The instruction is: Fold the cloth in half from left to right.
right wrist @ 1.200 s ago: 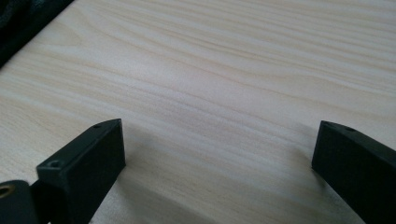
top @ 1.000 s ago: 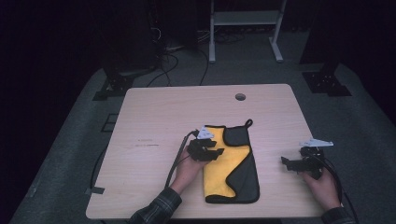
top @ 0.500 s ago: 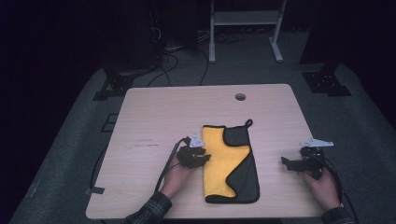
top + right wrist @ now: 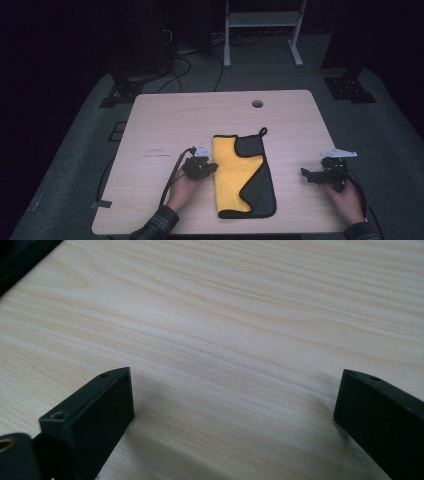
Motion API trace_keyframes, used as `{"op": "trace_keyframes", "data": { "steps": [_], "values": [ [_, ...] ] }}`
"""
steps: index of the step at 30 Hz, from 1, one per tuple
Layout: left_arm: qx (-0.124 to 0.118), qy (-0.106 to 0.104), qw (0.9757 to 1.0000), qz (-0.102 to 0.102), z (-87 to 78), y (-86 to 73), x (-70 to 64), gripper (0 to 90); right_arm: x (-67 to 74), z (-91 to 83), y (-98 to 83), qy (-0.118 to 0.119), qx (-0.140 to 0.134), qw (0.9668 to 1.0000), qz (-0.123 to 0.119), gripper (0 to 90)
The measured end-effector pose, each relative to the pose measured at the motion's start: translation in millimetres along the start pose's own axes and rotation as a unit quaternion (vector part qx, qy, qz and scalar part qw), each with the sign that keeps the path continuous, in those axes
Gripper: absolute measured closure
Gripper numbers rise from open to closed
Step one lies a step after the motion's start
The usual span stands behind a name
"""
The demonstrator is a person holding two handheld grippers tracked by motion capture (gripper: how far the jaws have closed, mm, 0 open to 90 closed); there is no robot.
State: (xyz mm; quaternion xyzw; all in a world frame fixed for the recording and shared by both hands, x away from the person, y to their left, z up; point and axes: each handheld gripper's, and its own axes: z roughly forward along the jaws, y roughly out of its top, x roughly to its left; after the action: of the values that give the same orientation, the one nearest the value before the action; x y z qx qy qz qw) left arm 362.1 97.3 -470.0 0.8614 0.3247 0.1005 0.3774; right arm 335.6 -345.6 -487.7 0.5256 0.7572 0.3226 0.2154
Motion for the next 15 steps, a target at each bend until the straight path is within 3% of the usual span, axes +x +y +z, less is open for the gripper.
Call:
{"op": "trace_keyframes", "data": {
  "steps": [3,9,15],
  "values": [
    [-0.002,0.017,0.9998,0.006,-0.9,-0.4,-1.2,71.6,0.0,-0.1,-0.1,0.0,0.0,1.0,0.0,1.7],
    [-0.006,0.032,0.9994,0.01,-13.4,-5.4,-0.4,40.7,0.6,-2.0,-1.0,0.013,0.004,0.9998,-0.014,1.7],
    [0.0,0.043,0.9989,0.019,-26.0,-15.0,2.3,15.5,5.0,-3.5,3.6,0.027,0.016,0.9991,-0.028,1.7]
  ]
}}
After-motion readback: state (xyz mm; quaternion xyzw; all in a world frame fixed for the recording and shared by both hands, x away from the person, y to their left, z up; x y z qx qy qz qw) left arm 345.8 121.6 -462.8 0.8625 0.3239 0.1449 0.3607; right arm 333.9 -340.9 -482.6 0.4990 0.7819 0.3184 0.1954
